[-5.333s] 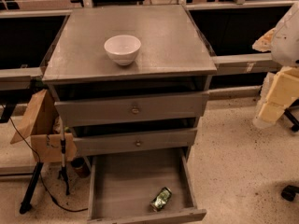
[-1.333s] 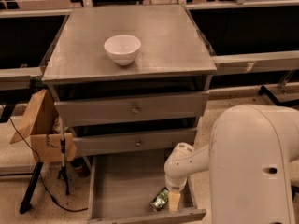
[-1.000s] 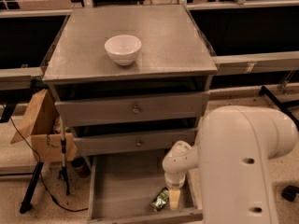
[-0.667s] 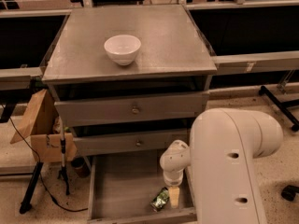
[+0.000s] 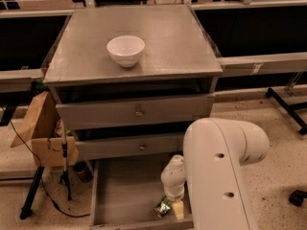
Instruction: Pick green can from bottom drawer and place on counter
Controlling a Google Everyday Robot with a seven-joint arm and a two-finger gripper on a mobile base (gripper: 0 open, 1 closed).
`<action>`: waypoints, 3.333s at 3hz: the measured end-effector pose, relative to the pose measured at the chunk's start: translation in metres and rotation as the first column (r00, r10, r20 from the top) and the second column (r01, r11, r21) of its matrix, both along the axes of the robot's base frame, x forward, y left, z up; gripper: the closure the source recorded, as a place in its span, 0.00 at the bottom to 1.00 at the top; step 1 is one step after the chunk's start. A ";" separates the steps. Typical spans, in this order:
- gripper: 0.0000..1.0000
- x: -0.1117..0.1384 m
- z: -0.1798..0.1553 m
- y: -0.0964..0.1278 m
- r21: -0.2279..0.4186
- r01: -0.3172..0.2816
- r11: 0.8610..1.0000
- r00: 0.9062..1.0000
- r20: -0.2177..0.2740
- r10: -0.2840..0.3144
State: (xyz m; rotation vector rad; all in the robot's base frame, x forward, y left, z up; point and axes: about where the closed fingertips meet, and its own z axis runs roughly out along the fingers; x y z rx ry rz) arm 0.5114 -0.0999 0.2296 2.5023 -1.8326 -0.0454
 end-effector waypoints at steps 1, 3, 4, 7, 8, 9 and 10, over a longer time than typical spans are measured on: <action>0.00 0.012 -0.002 0.001 0.001 -0.068 0.998 0.998 0.017 0.068; 0.00 0.028 0.002 -0.001 -0.020 -0.143 0.990 0.989 0.038 0.144; 0.00 0.032 -0.004 -0.001 -0.009 -0.184 0.983 0.982 0.046 0.184; 0.00 0.049 -0.021 0.010 0.090 -0.360 0.928 0.931 0.100 0.352; 0.00 0.052 -0.029 0.009 0.083 -0.370 0.925 0.926 0.113 0.360; 0.00 0.059 -0.054 0.012 0.085 -0.398 0.914 0.912 0.150 0.383; 0.00 0.067 -0.075 0.018 0.060 -0.443 0.895 0.887 0.173 0.427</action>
Offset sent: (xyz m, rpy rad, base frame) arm 0.0399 -0.0027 0.0159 -0.0124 -0.0750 0.1508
